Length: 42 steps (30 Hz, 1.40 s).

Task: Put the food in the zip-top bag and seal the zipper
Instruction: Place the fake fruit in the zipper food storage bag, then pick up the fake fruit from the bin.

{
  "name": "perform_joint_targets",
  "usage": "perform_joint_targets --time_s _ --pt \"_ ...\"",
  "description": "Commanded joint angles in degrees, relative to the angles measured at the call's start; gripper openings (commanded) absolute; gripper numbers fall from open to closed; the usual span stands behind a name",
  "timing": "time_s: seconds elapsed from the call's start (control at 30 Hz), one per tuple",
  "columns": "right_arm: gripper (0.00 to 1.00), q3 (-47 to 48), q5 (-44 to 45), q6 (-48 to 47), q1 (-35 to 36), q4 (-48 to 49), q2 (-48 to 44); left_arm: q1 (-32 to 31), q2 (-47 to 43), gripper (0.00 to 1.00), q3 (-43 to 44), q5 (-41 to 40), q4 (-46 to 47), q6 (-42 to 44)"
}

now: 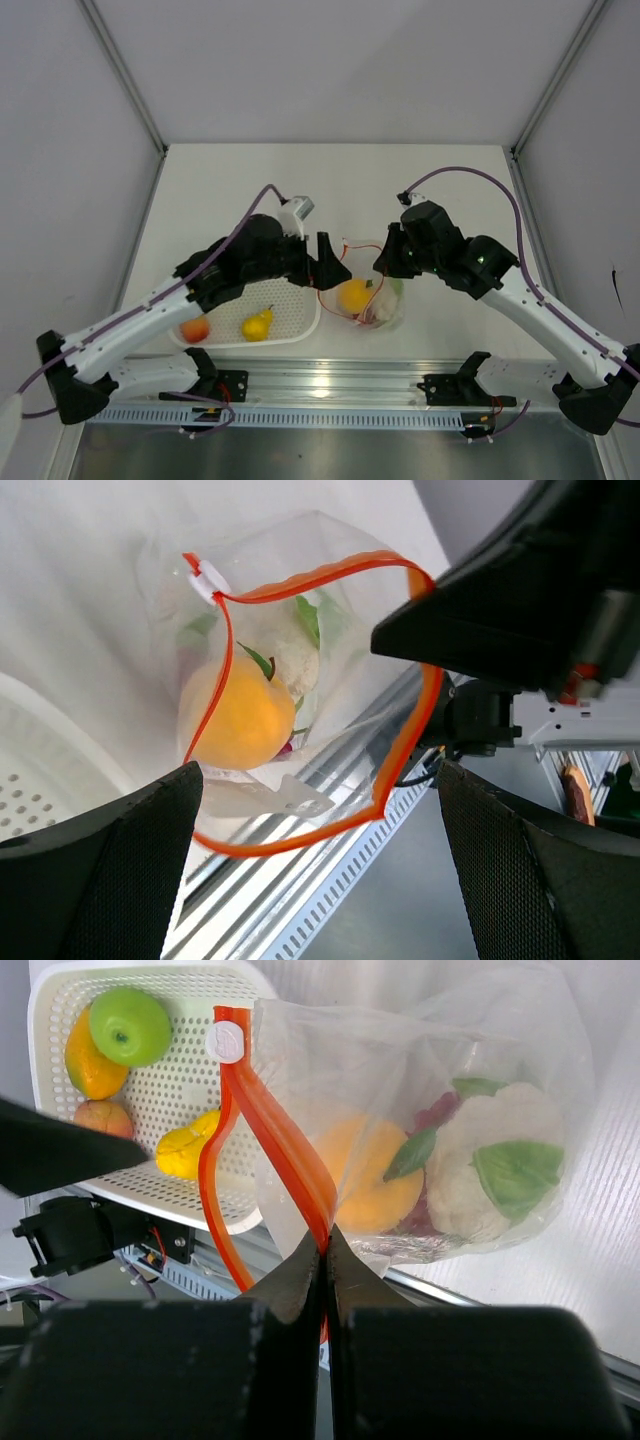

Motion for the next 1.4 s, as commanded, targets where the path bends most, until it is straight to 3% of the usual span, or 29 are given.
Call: perform_joint_targets --time_s 0.0,0.2,0.43,0.67,1.1,1.37 --pt "0.00 -0.12 0.29 0.13 0.19 0.56 -1.56 -0.24 -9.26 1.00 -2.75 -5.93 1.87 2.29" --pt "0.00 -1.26 1.61 -0.66 0.19 -0.67 -2.00 0.19 -19.98 1.00 -5.04 -19.98 -10.74 0.36" --pt "0.00 -3.72 1.87 -1.19 0.19 -0.58 -2.53 7.04 -17.28 0.99 -9.86 -23.96 -26.58 -9.20" --pt "0.00 -4.86 0.47 -0.84 0.28 0.12 -3.23 12.59 -12.53 1.00 -14.71 -24.75 -33.28 -17.38" --pt "0.00 -5.04 0.47 -0.66 0.28 0.30 -4.38 13.20 -9.36 0.99 -27.96 -16.23 -23.55 -24.42" --pt "0.00 -5.13 0.47 -0.66 0.19 0.47 -4.29 13.12 -6.21 0.94 -28.86 -15.53 -20.72 -23.55"
